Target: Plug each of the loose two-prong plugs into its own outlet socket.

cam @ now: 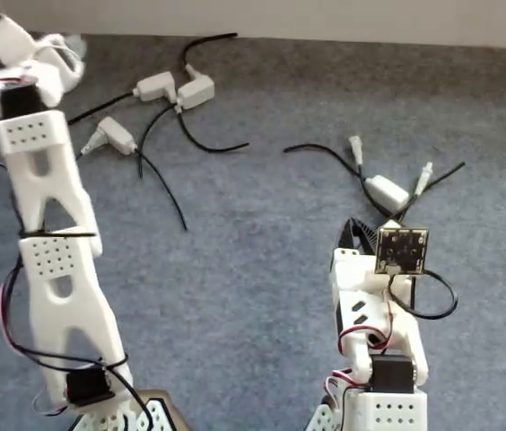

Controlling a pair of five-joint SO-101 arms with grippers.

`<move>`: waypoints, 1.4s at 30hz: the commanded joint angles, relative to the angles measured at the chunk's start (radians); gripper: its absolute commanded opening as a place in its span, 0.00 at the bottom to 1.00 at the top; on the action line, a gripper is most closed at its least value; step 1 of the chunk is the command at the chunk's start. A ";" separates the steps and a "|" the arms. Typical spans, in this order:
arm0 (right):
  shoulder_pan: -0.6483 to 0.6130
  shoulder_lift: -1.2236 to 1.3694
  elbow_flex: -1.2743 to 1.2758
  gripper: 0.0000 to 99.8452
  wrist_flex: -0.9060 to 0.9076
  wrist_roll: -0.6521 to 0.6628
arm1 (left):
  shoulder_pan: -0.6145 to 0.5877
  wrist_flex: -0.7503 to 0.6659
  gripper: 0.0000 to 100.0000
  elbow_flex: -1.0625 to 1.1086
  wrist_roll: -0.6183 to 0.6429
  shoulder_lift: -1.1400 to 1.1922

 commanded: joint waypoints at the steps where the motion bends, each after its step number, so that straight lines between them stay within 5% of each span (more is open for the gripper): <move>1: 0.007 -0.004 0.134 0.01 0.002 -0.009 | -0.061 0.124 0.27 -0.050 0.078 -0.160; 8: 0.007 -0.005 0.134 0.01 0.002 -0.009 | -0.031 0.528 0.27 -0.047 0.081 -0.328; 13: 0.010 -0.008 0.134 0.01 0.002 -0.009 | 0.016 0.557 0.27 0.065 -0.005 -0.371; 18: 0.010 -0.004 0.134 0.07 0.005 -0.009 | 0.093 0.559 0.27 0.446 -0.129 -0.575; 26: 0.012 -0.007 0.128 0.13 0.030 -0.009 | 0.272 0.549 0.27 1.139 -0.133 -1.113; 32: 0.093 -0.010 -0.015 0.14 0.171 -0.101 | 0.357 0.287 0.27 1.629 -0.130 -1.340; 42: 0.189 -0.004 -0.177 0.25 0.255 -0.216 | 0.418 -0.488 0.27 2.393 -0.046 -1.566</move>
